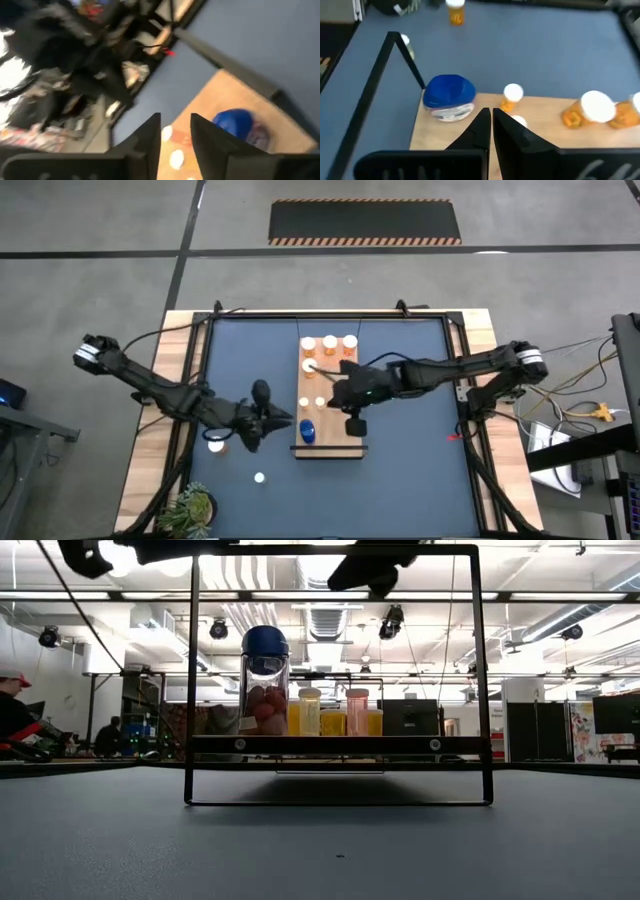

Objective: Pick and place medicine bottles onto shelf by color
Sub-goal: Put the blue pill bottle on the shelf, then adjust the small pink pill bottle on the shelf

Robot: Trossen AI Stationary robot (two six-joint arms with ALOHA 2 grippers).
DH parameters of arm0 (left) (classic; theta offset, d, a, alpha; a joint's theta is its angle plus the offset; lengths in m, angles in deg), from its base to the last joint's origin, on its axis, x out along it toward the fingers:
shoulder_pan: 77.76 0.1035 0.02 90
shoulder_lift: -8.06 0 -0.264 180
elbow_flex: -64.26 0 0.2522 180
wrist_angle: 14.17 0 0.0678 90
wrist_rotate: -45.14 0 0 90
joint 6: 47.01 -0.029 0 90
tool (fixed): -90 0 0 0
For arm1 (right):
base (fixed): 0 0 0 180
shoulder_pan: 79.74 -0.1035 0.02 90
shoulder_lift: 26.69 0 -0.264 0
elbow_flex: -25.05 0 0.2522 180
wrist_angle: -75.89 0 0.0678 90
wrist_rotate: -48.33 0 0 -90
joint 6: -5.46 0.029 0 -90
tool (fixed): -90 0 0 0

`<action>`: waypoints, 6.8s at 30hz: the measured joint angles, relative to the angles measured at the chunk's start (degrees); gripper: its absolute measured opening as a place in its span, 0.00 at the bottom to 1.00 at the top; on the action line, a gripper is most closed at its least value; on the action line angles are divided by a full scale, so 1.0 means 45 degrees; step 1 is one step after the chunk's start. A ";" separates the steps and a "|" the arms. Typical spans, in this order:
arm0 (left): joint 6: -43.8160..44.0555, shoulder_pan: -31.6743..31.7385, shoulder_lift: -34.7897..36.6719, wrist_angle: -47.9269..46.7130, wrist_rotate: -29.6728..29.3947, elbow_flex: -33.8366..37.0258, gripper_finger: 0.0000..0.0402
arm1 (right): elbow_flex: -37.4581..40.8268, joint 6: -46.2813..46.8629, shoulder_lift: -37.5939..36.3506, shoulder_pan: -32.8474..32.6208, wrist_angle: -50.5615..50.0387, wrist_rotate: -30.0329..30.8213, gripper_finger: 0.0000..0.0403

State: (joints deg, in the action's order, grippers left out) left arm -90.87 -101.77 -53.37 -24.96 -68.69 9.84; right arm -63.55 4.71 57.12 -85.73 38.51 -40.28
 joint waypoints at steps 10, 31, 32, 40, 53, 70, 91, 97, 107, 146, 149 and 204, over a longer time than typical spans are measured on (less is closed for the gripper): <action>-0.0681 -0.0009 0.2138 0.2738 -0.0730 0.3012 0.01 | -0.3954 0.2306 0.2986 -0.0118 -0.4703 -0.0410 0.02; -0.1135 0.0001 0.4214 0.3469 -0.0721 0.4731 0.00 | -0.5197 0.5177 0.5126 -0.0172 -0.5072 -0.1645 0.02; -0.1131 0.0000 0.4257 0.3475 -0.0721 0.4739 0.00 | -0.5183 0.5175 0.5183 -0.0177 -0.5036 -0.1638 0.02; -0.1130 -0.0009 0.4346 0.3513 -0.0721 0.4739 0.00 | -0.5160 0.5007 0.5503 -0.0172 -0.4443 -0.1625 0.02; -0.1344 0.0001 0.4333 0.3526 -0.0716 0.4739 0.00 | -0.5155 0.4832 0.5571 -0.0225 -0.3895 -0.2124 0.02; -0.0649 0.0001 0.3020 0.0529 0.0566 0.4768 0.00 | -0.5302 0.4491 0.5445 -0.0220 -0.4209 -0.2341 0.02; -0.1470 0.1557 -0.1363 0.4416 0.3663 0.4126 0.00 | -0.5311 0.4210 0.5430 -0.0220 -0.3957 -0.1964 0.02; -0.1716 0.2077 -0.2322 0.4531 0.4311 0.3759 0.00 | -0.5306 0.4218 0.5430 -0.0225 -0.3957 -0.1964 0.02; -0.1688 0.2425 -0.2777 0.4571 0.4347 0.3535 0.00 | -0.5282 0.4029 0.5430 -0.0413 -0.3921 -0.1968 0.02; -0.0984 0.2420 -0.1462 0.4561 0.3714 0.3801 0.00 | -0.5627 0.2647 0.4816 -0.0414 -0.5964 -0.0038 0.02; -0.0979 0.2420 -0.1075 0.4427 0.3432 0.3923 0.00 | -0.5627 0.2188 0.4567 -0.0414 -0.6186 0.0423 0.02; -0.0348 0.2415 0.2443 0.4570 0.2845 0.5555 0.00 | -0.1726 0.1816 0.3570 0.1115 -0.5318 0.0509 0.02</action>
State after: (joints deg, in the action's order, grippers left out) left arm -92.44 -90.90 -42.37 -4.40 -55.89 34.84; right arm -71.32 12.88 73.18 -80.71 14.57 -37.99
